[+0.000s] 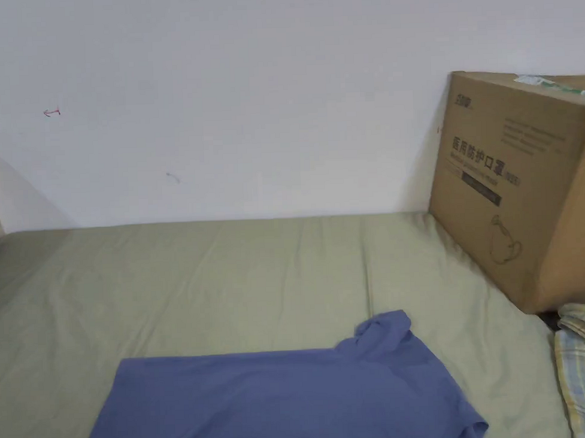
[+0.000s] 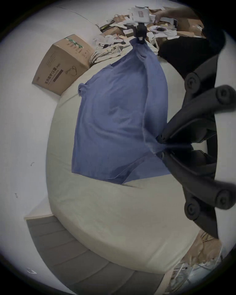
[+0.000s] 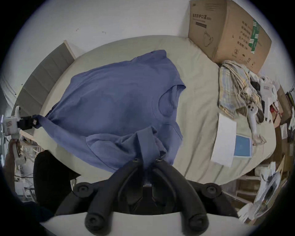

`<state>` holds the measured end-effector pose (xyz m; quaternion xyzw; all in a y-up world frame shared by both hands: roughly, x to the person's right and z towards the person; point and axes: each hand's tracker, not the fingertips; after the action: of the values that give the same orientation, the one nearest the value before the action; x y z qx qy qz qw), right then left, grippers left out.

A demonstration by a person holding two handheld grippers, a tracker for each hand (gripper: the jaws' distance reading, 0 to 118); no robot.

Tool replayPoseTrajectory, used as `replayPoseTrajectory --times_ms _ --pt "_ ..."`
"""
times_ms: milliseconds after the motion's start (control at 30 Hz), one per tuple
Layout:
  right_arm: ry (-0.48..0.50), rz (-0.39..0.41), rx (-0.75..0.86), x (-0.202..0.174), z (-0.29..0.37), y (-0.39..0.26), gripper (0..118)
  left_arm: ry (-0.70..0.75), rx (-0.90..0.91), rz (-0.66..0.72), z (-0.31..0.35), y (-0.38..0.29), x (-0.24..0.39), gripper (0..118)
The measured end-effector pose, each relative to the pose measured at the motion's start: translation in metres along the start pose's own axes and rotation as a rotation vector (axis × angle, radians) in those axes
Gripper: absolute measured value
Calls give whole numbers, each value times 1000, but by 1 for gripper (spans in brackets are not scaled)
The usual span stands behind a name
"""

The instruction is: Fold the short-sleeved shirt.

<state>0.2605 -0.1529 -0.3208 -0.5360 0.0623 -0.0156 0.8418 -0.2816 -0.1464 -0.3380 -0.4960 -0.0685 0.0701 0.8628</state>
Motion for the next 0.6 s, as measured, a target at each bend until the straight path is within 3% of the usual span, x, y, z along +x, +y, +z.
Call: replayPoseTrajectory --times_ms 100,233,300,333,367,400,433,467,500,600 --pt "6 -3 -6 1 -14 8 10 5 -20 30 -14 1 -9 1" --pt "-68 -99 -98 7 -52 29 10 -31 -70 74 -44 10 -17 2" --pt "-20 -121 -71 12 -66 37 10 -37 -56 61 -54 13 -18 6" --pt "-25 -123 -74 13 -73 43 10 -40 -45 52 -57 15 -19 12" --pt "-37 -137 -84 14 -77 46 15 -41 -32 52 -58 16 -19 37" --pt "-42 -149 -86 18 -78 47 31 -38 -22 55 -57 17 -19 69" --pt "-47 -172 -90 19 -78 49 62 -39 -18 62 -58 18 -18 103" --pt "-48 -177 -95 20 -77 50 104 -50 -15 75 -57 18 -18 118" --pt "-40 -186 -84 20 -74 49 118 -71 18 90 -50 14 -16 117" --pt "-16 -186 51 14 -52 51 113 -97 46 86 -38 17 -11 117"
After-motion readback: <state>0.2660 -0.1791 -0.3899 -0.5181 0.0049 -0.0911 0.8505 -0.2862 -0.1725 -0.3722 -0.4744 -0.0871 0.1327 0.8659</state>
